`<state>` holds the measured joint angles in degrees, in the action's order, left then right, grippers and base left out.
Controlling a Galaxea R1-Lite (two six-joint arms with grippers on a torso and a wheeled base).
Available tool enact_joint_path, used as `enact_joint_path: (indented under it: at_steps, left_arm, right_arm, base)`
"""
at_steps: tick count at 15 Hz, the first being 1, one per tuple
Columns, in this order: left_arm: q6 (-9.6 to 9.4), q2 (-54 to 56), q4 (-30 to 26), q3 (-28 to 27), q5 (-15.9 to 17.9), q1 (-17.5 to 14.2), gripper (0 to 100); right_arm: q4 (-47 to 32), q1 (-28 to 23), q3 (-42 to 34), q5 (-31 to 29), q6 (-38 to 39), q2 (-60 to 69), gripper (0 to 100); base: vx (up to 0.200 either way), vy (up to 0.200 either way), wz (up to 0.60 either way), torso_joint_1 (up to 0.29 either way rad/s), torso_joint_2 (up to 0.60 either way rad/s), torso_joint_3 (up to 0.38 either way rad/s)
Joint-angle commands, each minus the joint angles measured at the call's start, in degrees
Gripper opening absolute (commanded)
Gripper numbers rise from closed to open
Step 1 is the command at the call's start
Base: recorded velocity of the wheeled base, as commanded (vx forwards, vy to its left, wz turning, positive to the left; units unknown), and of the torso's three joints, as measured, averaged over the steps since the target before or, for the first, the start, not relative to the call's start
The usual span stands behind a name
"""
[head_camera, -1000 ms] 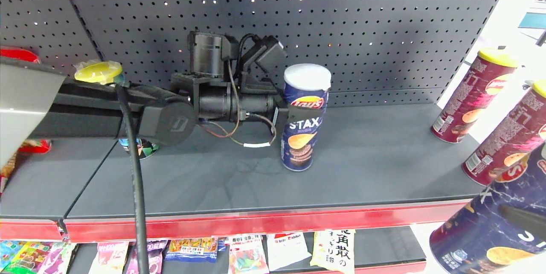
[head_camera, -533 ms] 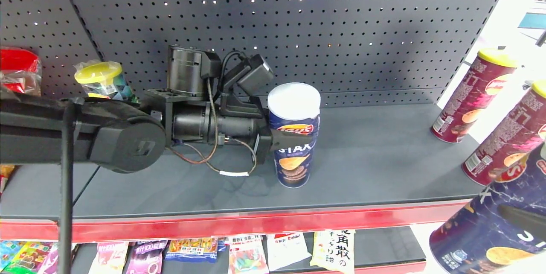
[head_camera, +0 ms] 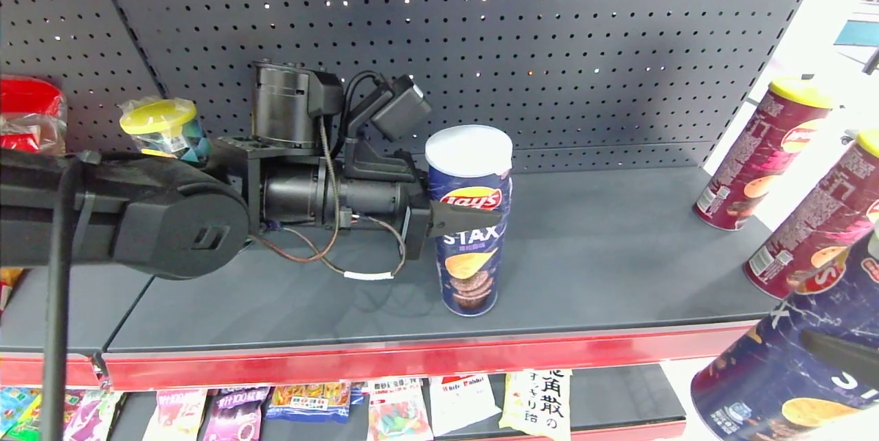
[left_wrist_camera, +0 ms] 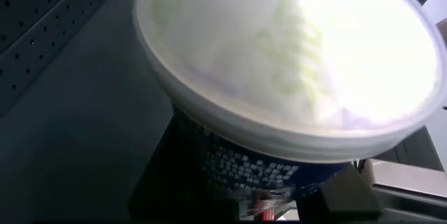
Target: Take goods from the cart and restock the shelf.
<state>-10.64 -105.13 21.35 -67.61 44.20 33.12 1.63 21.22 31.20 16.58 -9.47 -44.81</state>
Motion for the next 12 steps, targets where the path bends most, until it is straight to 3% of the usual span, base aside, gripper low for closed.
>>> enact_joint_path:
  at_steps: [1,7,12]
  left_arm:
    - [-0.17,0.45,0.19,0.9,-0.08,0.01,0]
    - [0.01,2.39,0.1,5.03,-0.17,0.1,0]
    - [0.01,2.3,0.1,5.03,-0.79,0.1,0]
  right_arm:
    - [0.04,0.05,0.09,0.03,-0.02,-0.01,0]
    - [0.04,0.05,-0.08,0.03,-0.02,-0.01,0]
    - [0.04,0.05,-0.08,0.03,-0.02,-0.01,0]
  base:
    - [0.0,0.0,0.0,0.0,0.0,0.0]
    - [0.0,0.0,0.0,0.0,0.0,0.0]
    - [0.0,0.0,0.0,0.0,0.0,0.0]
